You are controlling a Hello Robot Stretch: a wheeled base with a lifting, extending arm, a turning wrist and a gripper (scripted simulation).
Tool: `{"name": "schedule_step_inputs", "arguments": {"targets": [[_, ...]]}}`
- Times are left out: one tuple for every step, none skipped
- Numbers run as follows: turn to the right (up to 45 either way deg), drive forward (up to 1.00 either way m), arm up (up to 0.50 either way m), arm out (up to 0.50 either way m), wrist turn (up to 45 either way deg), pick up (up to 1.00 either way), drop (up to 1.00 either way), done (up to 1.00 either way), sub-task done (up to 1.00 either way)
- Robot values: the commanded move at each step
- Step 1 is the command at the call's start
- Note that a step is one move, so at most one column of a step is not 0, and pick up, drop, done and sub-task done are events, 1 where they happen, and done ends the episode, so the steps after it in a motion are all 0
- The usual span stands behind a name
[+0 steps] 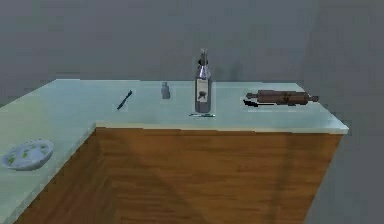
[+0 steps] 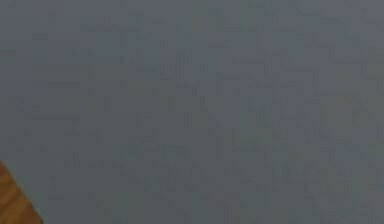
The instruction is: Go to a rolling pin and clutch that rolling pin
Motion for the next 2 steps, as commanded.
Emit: {"name": "schedule_step_inputs", "arguments": {"targets": [[0.0,0.4,0.0,0.0,0.0,0.0,0.0,0.0,0.0],[-45.0,0.0,0.0,0.0,0.0,0.0,0.0,0.0,0.0]]}}
